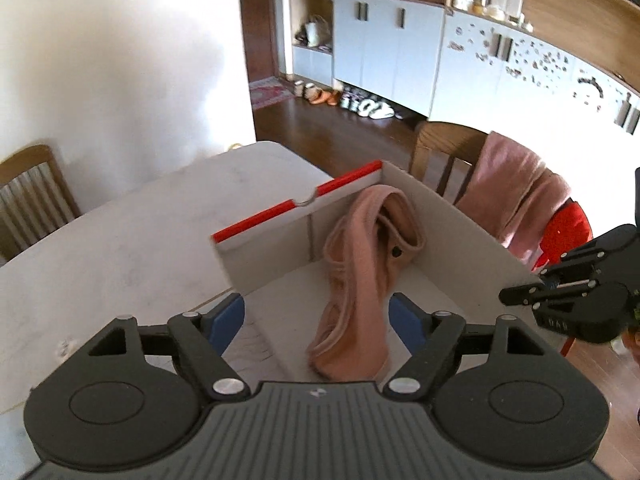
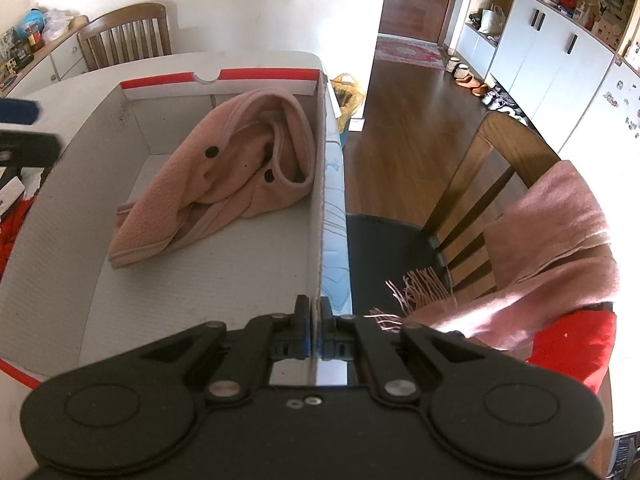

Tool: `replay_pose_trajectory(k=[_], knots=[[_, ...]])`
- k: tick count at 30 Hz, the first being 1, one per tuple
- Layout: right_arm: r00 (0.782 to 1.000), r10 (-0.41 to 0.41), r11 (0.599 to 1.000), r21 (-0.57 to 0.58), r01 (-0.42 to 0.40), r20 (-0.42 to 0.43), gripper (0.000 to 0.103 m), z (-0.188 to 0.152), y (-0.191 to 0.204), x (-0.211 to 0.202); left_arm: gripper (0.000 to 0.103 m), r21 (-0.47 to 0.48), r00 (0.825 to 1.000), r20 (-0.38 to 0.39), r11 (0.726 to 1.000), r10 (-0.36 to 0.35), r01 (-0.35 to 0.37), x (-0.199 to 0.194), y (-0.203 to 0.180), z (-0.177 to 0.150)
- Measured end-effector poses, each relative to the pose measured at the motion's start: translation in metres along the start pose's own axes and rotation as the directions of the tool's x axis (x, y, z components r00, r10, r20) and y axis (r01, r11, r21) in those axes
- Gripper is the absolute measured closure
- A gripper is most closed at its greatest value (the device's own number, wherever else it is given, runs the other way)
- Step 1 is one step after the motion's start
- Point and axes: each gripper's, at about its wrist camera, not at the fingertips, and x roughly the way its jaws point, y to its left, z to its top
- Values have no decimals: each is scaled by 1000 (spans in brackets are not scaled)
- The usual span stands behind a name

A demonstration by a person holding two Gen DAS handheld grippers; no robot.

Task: Organize objects
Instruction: 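Open the left gripper to drop the scarf and withdraw to the table, then grasp the pink fluffy plush toy with the left gripper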

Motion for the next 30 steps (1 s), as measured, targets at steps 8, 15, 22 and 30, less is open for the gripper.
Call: replay_pose_trajectory(k=[8,15,22,30], knots=[[1000,-8,1000,-3,8,-5,100,-1,4,-1,18,-87,999,24,996,34,-32,-34,26,-31],[1000,-15,1000,2,15,-5,100,-1,7,-1,17,-191,997,37,980,62,-54,-55,50,-57],[1000,-22,1000,10,22,-8,100,0,7,-1,3,-290,997,28,955,73,-62,-70,75,-87],[999,-30,1000,8,30,-12,99,0,9,-1,0,-339,987,9,929,162,-149,-87,106,-121]])
